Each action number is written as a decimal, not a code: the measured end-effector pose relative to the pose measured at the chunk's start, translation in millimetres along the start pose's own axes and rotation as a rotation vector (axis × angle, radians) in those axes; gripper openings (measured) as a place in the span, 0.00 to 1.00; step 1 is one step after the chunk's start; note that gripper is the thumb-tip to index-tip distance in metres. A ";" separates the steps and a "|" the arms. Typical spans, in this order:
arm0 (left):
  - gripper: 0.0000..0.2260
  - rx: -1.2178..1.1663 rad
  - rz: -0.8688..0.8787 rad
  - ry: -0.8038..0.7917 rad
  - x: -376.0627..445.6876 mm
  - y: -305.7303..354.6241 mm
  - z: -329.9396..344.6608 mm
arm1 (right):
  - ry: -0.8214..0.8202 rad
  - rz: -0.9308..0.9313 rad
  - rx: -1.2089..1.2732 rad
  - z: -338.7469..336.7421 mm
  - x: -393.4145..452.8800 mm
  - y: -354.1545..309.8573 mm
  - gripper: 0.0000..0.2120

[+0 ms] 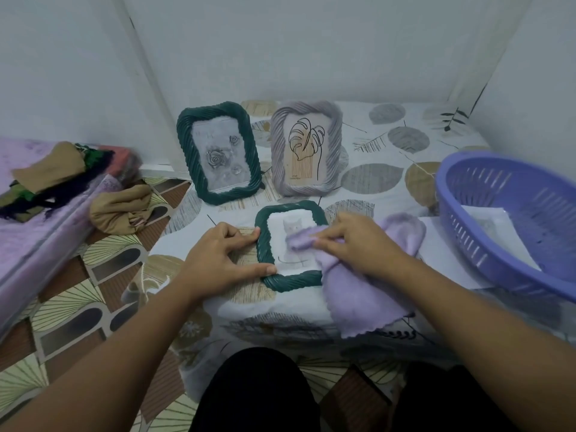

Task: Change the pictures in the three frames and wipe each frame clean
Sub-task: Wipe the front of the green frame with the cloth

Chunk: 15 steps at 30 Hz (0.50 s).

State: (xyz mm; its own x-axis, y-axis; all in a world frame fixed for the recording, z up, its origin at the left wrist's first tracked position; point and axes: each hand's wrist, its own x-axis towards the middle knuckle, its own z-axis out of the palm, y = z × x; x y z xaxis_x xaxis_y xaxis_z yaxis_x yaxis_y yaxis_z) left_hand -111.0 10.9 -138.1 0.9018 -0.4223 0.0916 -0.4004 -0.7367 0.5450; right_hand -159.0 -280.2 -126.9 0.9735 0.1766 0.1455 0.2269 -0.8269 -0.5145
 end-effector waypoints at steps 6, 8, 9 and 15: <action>0.48 0.001 -0.003 -0.001 0.6 0.0 -0.6 | -0.090 -0.026 0.033 0.5 -4.4 -13.1 0.10; 0.48 -0.006 -0.004 0.000 -0.3 -0.4 0.0 | -0.153 -0.048 0.060 -6.9 -16.7 -6.9 0.10; 0.48 -0.001 -0.003 0.003 -0.2 -0.6 0.4 | -0.125 -0.029 0.035 -9.2 -15.3 -2.8 0.10; 0.47 -0.006 -0.002 0.004 0.6 0.6 -0.7 | -0.065 0.024 -0.032 -1.3 7.0 -22.5 0.09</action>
State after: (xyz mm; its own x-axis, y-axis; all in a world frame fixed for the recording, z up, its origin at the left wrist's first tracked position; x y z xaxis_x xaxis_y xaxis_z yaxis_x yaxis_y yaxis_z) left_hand -110.5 10.6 -137.1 0.9031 -0.4189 0.0943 -0.3980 -0.7341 0.5502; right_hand -157.4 -261.1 -113.2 0.9788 0.1893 0.0779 0.2029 -0.8478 -0.4899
